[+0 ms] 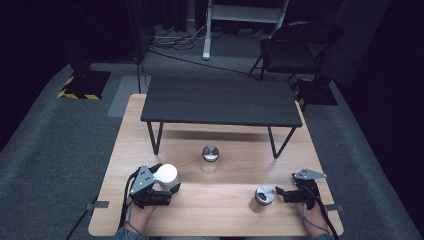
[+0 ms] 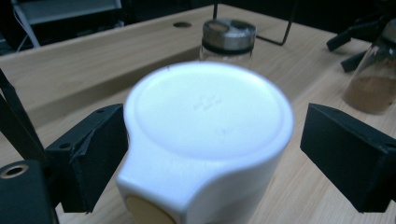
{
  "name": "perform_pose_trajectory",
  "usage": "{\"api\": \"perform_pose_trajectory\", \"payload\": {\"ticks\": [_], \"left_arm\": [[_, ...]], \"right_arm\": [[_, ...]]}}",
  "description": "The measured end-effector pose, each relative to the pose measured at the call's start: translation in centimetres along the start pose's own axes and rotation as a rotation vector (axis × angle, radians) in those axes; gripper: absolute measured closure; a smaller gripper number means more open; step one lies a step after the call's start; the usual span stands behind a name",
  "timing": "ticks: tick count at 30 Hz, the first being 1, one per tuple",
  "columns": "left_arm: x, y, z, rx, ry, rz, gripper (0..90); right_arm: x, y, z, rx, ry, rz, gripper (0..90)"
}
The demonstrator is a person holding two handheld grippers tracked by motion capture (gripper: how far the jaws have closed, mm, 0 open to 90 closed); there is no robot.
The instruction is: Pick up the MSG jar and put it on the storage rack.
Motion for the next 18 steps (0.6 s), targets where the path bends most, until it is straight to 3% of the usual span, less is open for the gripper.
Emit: {"api": "perform_pose_trajectory", "payload": {"ticks": [2,9,15,18], "left_arm": [[0.6,-0.1,0.1,-0.001,0.004,0.052,7.9],[1.5,-0.3,0.2,-0.01,-0.024,0.133,11.1],[1.8,0.1,0.7,-0.002,-0.008,0.146,29.2],[1.8,-0.1,0.4,0.01,-0.019,0.152,29.9]], "right_arm": [[0.0,0.0,0.0,0.0,0.0,0.0,5.2],[0.0,0.0,0.0,0.0,0.0,0.0,5.2],[0.0,0.0,0.0,0.0,0.0,0.0,5.2],[0.0,0.0,0.0,0.0,0.0,0.0,5.2]]}}
Point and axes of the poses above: each handheld gripper's, and its own axes: x roughly forward along the jaws, y roughly out of its underside, z roughly to its left, the point moved 1 cm from there along x, roughly forward along the jaws, and after that the axes turned 10 degrees about z, right-handed, at the moved point
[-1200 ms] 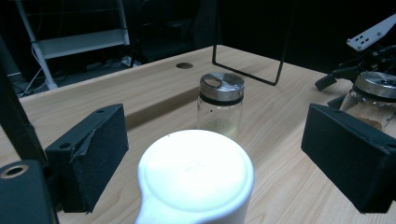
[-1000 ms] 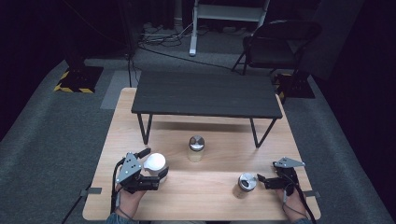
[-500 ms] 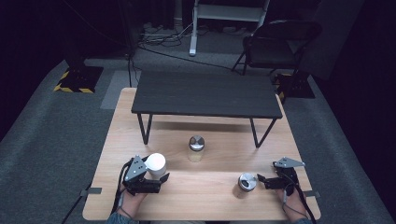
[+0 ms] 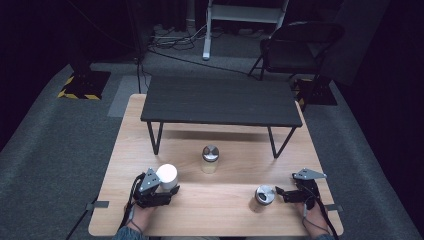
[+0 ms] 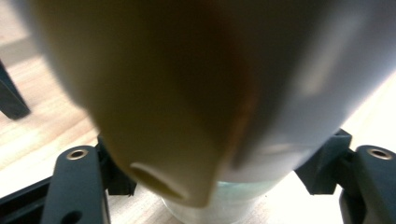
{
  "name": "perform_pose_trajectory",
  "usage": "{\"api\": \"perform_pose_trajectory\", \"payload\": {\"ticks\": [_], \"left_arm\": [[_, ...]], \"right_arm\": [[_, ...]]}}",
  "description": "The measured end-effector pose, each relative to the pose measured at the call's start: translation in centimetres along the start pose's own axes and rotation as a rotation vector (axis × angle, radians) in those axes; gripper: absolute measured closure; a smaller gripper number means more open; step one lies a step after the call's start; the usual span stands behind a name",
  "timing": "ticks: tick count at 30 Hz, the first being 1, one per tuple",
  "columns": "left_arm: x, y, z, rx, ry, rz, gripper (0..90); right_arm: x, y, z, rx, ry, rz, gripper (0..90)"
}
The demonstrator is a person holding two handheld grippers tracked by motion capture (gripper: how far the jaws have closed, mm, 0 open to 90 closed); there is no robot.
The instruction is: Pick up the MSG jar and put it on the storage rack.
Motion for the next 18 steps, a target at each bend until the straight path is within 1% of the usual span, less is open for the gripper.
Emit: {"api": "perform_pose_trajectory", "payload": {"ticks": [3,5,6,11,13,14,16,17,18], "left_arm": [[-0.1,-0.2,0.0,-0.002,0.0,0.007,30.2],[-0.3,-0.6,-0.1,-0.009,-0.006,0.02,30.3],[-0.4,-0.7,-0.1,-0.006,-0.007,0.02,30.3],[-1.0,-1.3,-0.3,-0.009,-0.013,0.006,30.4],[-1.5,-2.0,-0.3,-0.025,-0.008,0.005,30.4],[-1.5,-2.0,-0.3,-0.025,-0.008,0.005,30.4],[-2.1,-2.8,-0.2,-0.028,-0.011,-0.002,30.4],[-2.1,-2.8,-0.2,-0.028,-0.011,-0.002,30.5],[-2.4,-3.1,-0.2,-0.028,-0.01,-0.006,30.4]], "right_arm": [[0.0,0.0,0.0,0.0,0.0,0.0,5.2],[0.0,0.0,0.0,0.0,0.0,0.0,5.2],[0.0,0.0,0.0,0.0,0.0,0.0,5.2],[0.0,0.0,0.0,0.0,0.0,0.0,5.2],[0.0,0.0,0.0,0.0,0.0,0.0,5.2],[0.0,0.0,0.0,0.0,0.0,0.0,5.2],[0.0,0.0,0.0,0.0,0.0,0.0,5.2],[0.0,0.0,0.0,0.0,0.0,0.0,5.2],[0.0,0.0,0.0,0.0,0.0,0.0,5.2]]}}
Point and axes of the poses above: each handheld gripper's, and its own axes: x roughly forward along the jaws, y roughly out of its underside, z roughly to its left, the point moved 1 cm from there along x, roughly forward along the jaws, and after that the axes turned 10 degrees about z, right-handed, at the moved point
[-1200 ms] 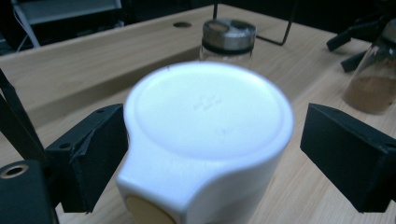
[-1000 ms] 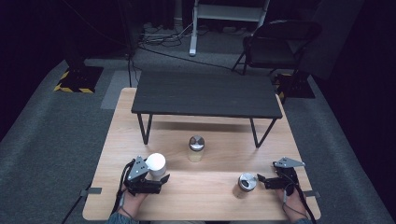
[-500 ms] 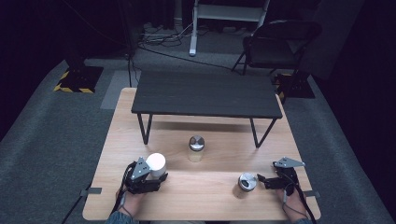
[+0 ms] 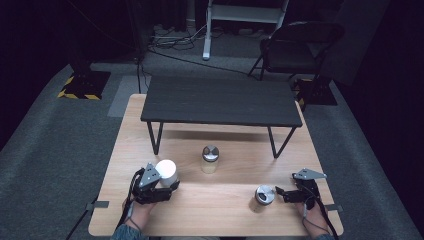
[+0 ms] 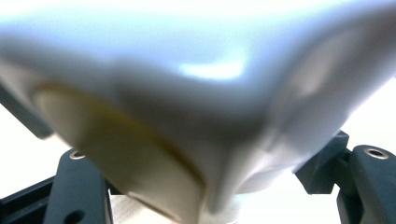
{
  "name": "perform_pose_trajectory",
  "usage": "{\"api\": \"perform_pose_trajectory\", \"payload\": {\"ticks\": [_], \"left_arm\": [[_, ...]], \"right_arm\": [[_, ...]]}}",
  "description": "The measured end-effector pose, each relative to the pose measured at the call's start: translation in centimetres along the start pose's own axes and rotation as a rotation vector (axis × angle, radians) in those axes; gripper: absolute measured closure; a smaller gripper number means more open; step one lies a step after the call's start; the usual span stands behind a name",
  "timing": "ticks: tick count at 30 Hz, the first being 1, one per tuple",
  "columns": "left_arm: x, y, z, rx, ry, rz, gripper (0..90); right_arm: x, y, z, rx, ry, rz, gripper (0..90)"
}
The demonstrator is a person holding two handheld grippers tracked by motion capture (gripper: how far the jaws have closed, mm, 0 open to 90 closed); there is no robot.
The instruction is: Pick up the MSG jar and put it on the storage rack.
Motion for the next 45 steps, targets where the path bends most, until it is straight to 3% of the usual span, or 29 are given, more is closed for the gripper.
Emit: {"api": "perform_pose_trajectory", "payload": {"ticks": [7,23,33,45], "left_arm": [[-2.3,-3.3,-0.3,0.039,-0.014,-0.029,30.4],[-5.2,-9.3,-0.6,0.073,0.001,-0.058,30.5],[-6.0,-12.1,-0.2,0.087,0.02,-0.078,30.5],[-6.4,-16.6,0.7,0.109,0.033,-0.093,30.5]], "right_arm": [[0.0,0.0,0.0,0.0,0.0,0.0,5.2],[0.0,0.0,0.0,-0.001,0.0,0.0,5.1],[0.0,0.0,0.0,0.0,0.0,0.0,5.1],[0.0,0.0,0.0,0.001,0.001,0.001,4.8]]}}
Point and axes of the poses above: each handheld gripper's, and its own axes: x roughly forward along the jaws, y roughly out of its underside, z roughly to its left, the point moved 1 cm from there along x, roughly forward along the jaws, and after that the axes turned 10 degrees about z, right-handed, at the moved point
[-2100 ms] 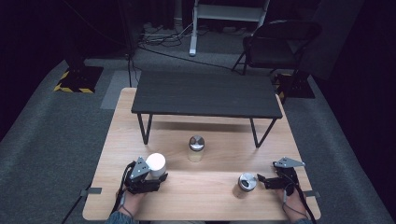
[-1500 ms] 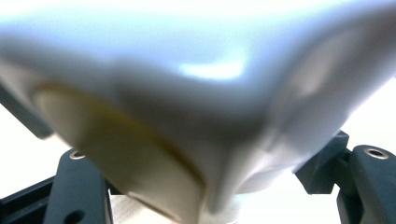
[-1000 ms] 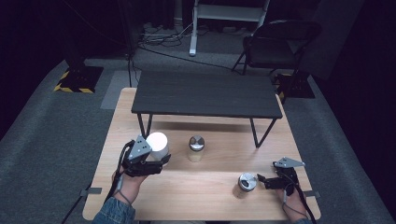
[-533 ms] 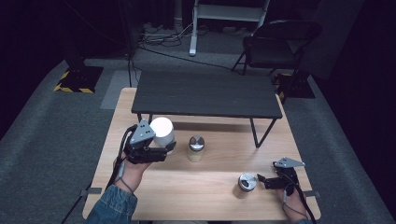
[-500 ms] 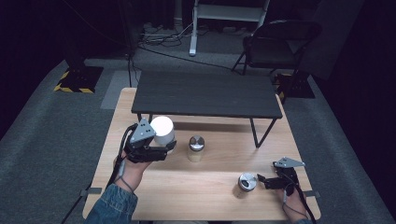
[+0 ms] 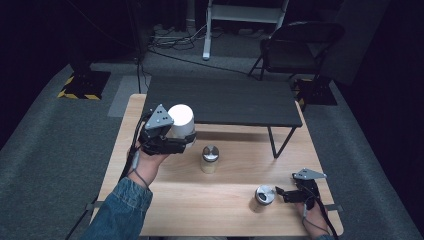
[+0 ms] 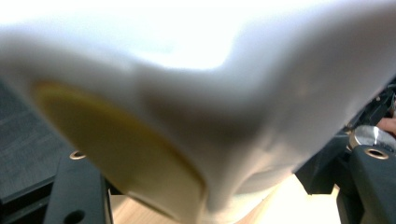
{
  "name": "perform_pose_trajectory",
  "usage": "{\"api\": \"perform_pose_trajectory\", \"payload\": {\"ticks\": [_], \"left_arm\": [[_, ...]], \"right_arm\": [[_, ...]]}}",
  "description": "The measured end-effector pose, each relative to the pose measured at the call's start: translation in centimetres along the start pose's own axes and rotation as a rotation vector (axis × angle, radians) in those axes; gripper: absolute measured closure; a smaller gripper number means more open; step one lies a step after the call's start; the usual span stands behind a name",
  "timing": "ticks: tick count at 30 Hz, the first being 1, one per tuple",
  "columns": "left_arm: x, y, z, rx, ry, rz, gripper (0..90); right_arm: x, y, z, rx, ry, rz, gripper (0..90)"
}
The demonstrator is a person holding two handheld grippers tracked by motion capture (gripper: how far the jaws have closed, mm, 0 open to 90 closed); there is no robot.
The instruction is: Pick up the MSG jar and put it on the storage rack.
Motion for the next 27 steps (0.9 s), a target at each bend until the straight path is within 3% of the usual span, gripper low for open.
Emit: {"api": "perform_pose_trajectory", "payload": {"ticks": [16,27], "left_arm": [[0.4,-5.3,1.7,-0.016,-0.014,0.0,30.5],[3.0,-7.7,3.2,-0.061,-0.053,0.012,30.4]], "right_arm": [[0.0,0.0,0.0,0.0,0.0,0.0,4.8],[0.0,0.0,0.0,0.0,0.0,0.0,4.8]]}}
Point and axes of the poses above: each handheld gripper's, and its own axes: x roughly forward along the jaws, y roughly out of its underside, z roughly to its left, the point moved 1 cm from there along x, roughly forward along the jaws, and after that the axes turned 10 degrees about z, right-handed, at the moved point
